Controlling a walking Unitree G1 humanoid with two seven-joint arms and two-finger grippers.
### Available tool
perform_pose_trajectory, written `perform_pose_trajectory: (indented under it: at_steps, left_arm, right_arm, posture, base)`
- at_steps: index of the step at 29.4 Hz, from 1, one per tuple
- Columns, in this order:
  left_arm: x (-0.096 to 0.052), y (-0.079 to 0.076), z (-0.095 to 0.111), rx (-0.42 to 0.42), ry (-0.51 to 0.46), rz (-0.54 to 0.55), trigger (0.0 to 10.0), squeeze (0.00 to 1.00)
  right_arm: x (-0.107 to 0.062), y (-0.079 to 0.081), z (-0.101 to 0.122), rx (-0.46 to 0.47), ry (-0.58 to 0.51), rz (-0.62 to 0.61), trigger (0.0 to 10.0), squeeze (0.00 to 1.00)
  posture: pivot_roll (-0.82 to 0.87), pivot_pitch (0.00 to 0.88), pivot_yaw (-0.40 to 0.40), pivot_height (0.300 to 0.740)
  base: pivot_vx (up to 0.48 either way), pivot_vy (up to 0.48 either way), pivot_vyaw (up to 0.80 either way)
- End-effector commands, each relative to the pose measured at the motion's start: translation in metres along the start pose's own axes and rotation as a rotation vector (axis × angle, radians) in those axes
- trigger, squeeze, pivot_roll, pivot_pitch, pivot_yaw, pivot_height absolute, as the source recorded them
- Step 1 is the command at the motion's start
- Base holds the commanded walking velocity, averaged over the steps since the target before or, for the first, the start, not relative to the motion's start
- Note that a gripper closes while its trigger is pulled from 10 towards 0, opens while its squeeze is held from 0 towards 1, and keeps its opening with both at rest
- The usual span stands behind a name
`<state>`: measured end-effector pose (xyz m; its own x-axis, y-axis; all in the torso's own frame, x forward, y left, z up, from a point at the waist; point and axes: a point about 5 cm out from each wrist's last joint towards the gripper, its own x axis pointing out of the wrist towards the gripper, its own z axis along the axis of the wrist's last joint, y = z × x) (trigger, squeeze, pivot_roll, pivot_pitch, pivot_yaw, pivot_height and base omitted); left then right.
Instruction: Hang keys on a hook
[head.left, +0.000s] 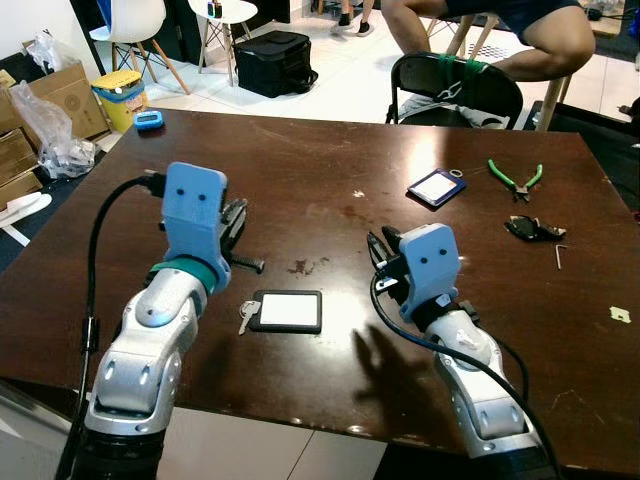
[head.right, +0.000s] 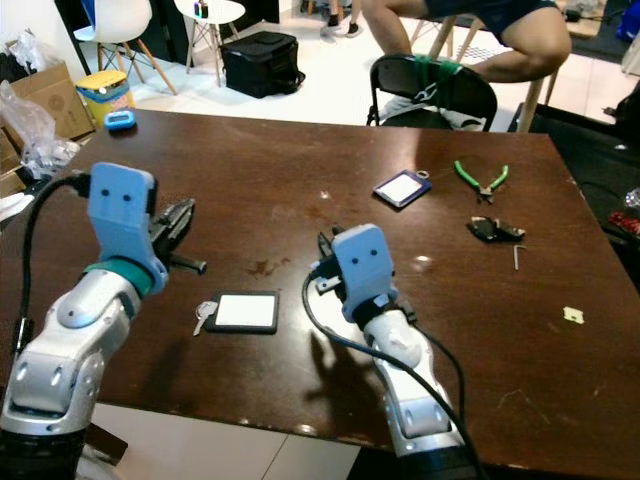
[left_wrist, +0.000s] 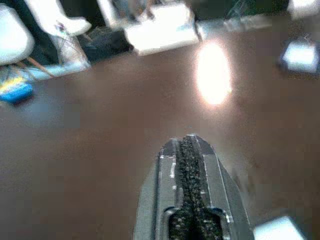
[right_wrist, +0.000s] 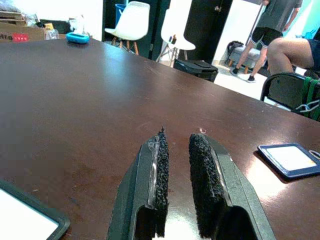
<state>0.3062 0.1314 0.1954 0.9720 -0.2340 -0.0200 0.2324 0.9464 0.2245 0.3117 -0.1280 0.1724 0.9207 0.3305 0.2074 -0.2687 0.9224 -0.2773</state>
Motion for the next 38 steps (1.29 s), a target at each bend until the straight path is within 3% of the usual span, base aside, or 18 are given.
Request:
perform_pose_trajectory:
  at_steps: [1,6,17,18,22,27,29,32,34,38]
  left_arm:
    - [-0.004,-0.005,-0.03,0.029,0.146,-0.049,10.0,1.0]
    - [-0.011,-0.012,-0.055,0.02,0.243,-0.114,10.0,1.0]
    - [-0.008,-0.019,-0.069,0.067,0.292,-0.109,10.0,1.0]
    - [-0.006,-0.019,-0.074,0.076,0.306,-0.094,10.0,0.0]
    - [0.003,-0.015,-0.082,0.1,0.318,-0.028,10.0,0.0]
    - [0.003,-0.013,-0.085,0.105,0.327,-0.023,10.0,0.0]
    - [0.0,-0.01,-0.09,0.124,0.344,-0.021,4.9,0.0]
    - [-0.002,-0.009,-0.093,0.129,0.352,-0.021,4.4,0.0]
    - [-0.005,-0.007,-0.097,0.131,0.362,-0.018,0.3,0.0]
    - [-0.006,-0.007,-0.099,0.124,0.366,-0.014,0.0,0.0]
  right_arm:
    - [0.0,0.002,-0.001,0.005,0.001,0.003,10.0,0.0]
    - [0.0,0.001,-0.002,0.002,0.002,0.006,10.0,0.0]
    - [0.001,0.001,-0.001,0.001,0.0,0.008,10.0,0.0]
    - [0.0,0.0,-0.001,0.001,0.002,0.006,10.0,0.0]
    - [0.0,0.001,-0.001,0.002,0.002,0.006,10.0,0.0]
    - [-0.001,0.0,-0.001,0.0,0.003,0.003,10.0,0.0]
    - [-0.002,-0.001,-0.001,-0.001,0.006,-0.001,10.0,0.0]
    - [-0.002,-0.002,-0.001,-0.002,0.006,-0.001,10.0,0.0]
    - [-0.002,-0.001,-0.002,-0.001,0.008,-0.001,10.0,0.0]
    - [-0.002,0.0,-0.002,0.001,0.008,0.003,10.0,0.0]
  posture:
    - [-0.14,0.057,0.133,0.74]
    - [-0.14,0.054,0.128,0.74]
    - [-0.14,0.053,0.127,0.74]
    - [-0.14,0.06,0.126,0.74]
    - [-0.15,0.064,0.13,0.74]
    - [-0.15,0.065,0.131,0.74]
    - [-0.15,0.07,0.131,0.74]
    - [-0.15,0.071,0.131,0.74]
    - [-0.15,0.071,0.131,0.74]
    - [-0.14,0.073,0.127,0.74]
  base:
    - [0.0,0.0,0.0]
    - [0.0,0.0,0.0]
    - [0.0,0.0,0.0]
    - [0.0,0.0,0.0]
    - [0.0,0.0,0.0]
    - [0.0,0.0,0.0]
    - [0.0,0.0,0.0]
    - [0.0,0.0,0.0]
    - [0.0,0.0,0.0]
    - [0.0,0.0,0.0]
